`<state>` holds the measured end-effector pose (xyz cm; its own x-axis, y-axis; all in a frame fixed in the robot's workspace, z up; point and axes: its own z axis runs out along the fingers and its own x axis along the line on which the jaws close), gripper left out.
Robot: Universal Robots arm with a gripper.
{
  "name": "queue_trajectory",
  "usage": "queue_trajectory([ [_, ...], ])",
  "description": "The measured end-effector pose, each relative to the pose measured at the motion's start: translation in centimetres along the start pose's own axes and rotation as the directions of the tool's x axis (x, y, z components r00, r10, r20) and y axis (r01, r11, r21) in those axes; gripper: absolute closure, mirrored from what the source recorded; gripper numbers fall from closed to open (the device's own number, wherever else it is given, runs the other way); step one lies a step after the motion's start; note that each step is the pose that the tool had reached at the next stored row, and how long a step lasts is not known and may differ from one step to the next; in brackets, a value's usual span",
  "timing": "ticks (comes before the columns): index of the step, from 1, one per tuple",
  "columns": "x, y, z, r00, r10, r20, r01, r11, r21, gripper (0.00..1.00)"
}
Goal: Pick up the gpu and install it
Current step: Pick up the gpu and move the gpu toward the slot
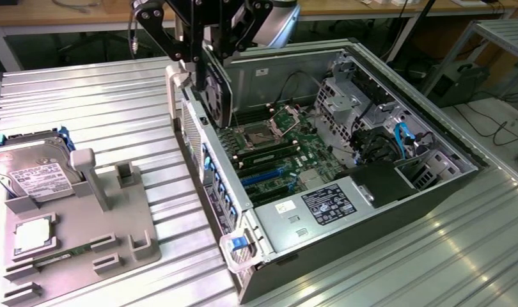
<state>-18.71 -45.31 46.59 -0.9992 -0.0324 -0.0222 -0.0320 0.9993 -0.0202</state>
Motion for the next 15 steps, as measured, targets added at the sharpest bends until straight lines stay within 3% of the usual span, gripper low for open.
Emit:
queue_trajectory([
  [15, -1.1, -0.04, 0.03, 1.0000, 0.000, 0.0000, 0.000, 1.0000, 0.0000, 0.72],
])
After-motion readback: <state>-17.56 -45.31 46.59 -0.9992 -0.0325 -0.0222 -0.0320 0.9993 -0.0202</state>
